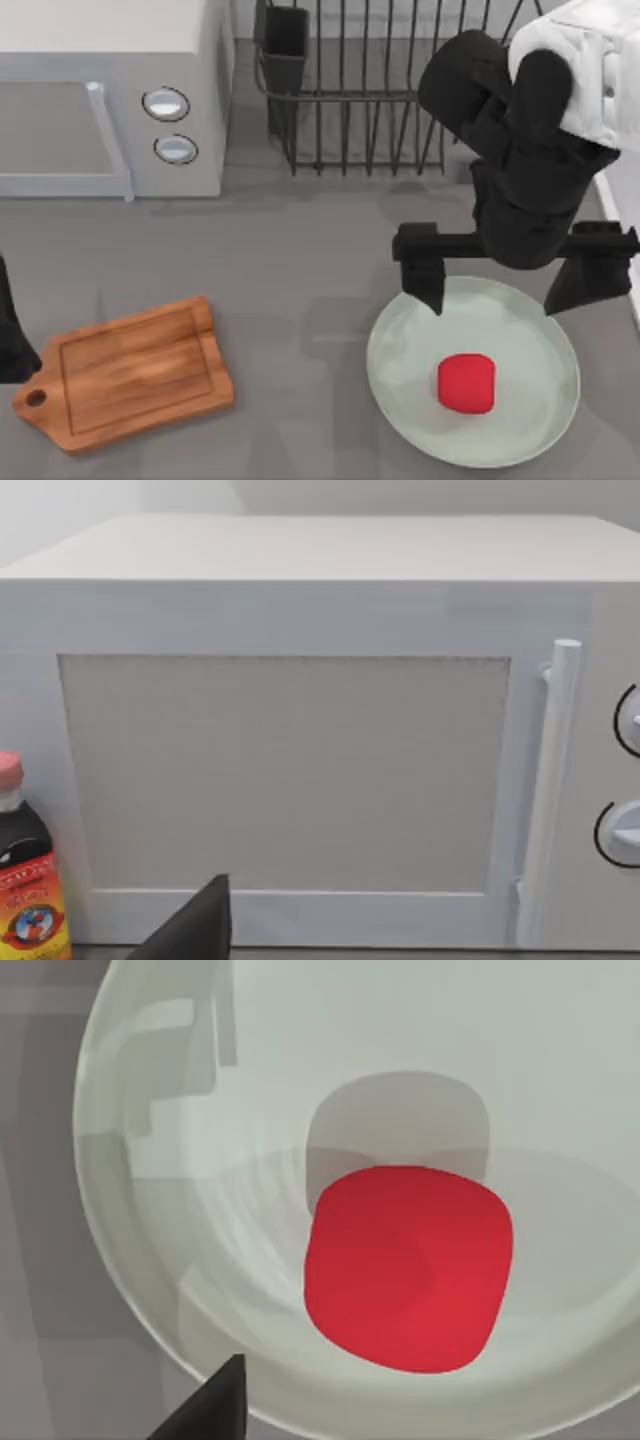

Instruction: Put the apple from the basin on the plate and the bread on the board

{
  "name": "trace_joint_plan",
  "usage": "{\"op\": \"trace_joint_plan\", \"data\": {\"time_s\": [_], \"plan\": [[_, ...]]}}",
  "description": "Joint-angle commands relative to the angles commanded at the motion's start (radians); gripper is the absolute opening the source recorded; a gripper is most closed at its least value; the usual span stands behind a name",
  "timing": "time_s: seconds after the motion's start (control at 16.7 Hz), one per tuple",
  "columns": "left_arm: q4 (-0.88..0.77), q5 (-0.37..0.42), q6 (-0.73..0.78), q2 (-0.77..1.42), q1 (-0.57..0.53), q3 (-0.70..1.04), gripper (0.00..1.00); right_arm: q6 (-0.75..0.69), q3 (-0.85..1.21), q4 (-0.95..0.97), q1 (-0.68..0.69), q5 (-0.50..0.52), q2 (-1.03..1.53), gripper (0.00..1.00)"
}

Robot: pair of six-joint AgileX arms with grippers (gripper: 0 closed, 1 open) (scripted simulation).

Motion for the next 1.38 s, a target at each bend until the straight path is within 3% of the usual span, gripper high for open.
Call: {"op": "trace_joint_plan", "data": {"time_s": [0.3,0.6,1.38], "plan": [[0.0,0.0,0.0,0.0,0.0,0.0,1.0,-0.004,-0.007,0.007,-0.005,0.0,-0.007,1.0],[0.0,0.0,0.0,0.0,0.0,0.0,1.0,-0.065,-0.147,0.125,-0.065,0.0,-0.172,1.0],[0.0,0.0,0.0,0.0,0.0,0.0,1.0,-0.431,-0.978,0.823,-0.423,0.0,-1.24,1.0]]}}
